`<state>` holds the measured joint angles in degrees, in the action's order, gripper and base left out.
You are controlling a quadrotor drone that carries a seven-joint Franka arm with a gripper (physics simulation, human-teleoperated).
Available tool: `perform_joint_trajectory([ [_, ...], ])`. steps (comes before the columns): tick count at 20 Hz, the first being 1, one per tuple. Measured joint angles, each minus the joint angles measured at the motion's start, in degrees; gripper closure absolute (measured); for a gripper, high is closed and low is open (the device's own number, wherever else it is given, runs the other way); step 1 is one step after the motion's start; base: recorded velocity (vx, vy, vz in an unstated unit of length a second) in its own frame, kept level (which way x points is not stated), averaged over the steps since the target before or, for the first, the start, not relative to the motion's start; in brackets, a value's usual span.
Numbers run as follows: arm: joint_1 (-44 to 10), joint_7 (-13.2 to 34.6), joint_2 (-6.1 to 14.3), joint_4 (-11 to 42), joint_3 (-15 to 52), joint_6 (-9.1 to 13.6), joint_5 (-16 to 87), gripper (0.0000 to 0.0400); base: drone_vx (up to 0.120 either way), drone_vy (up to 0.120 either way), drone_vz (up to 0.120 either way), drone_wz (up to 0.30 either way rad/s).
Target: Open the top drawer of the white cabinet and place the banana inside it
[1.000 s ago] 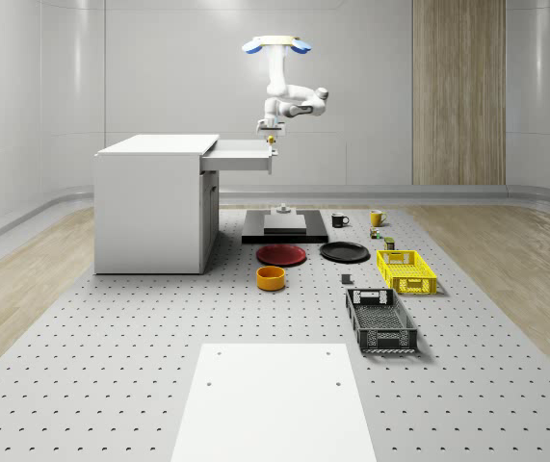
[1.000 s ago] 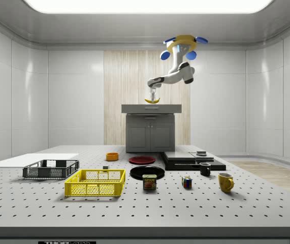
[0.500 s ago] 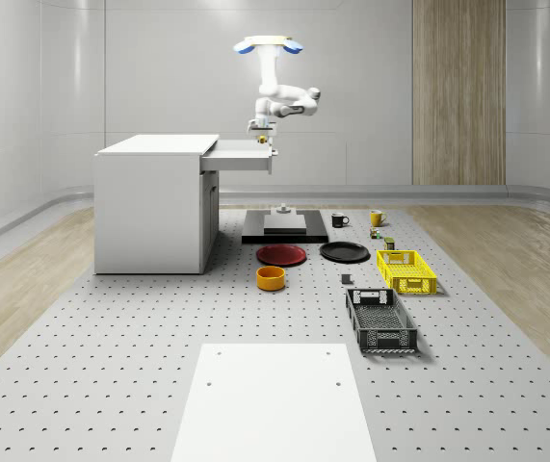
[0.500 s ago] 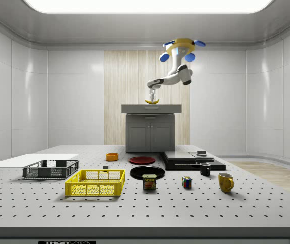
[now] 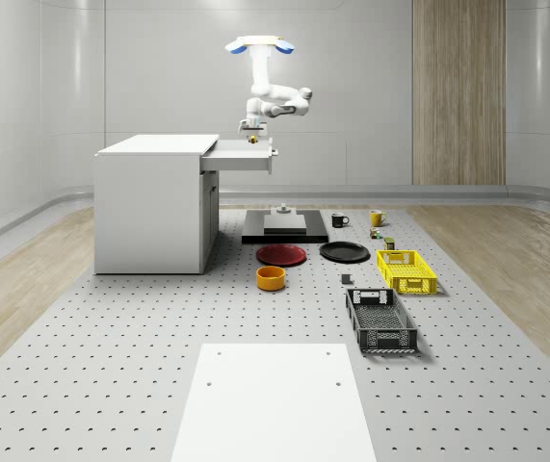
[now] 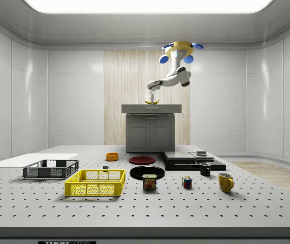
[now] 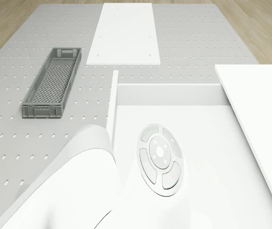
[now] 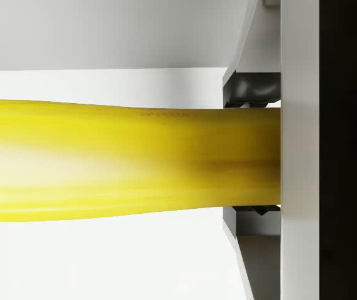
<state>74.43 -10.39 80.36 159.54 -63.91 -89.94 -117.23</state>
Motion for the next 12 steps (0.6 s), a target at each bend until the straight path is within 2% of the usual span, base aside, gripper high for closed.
perform_joint_trajectory([
  [3,0.06,-0.05,0.02,-0.13,0.30,-0.17,-0.27,0.0203,0.000,-0.093,0.000,0.000],
  [12,1.06,0.23,-0.20,-2.86,5.59,-3.05,-5.21,0.0203,0.000,0.000,0.000,0.000],
])
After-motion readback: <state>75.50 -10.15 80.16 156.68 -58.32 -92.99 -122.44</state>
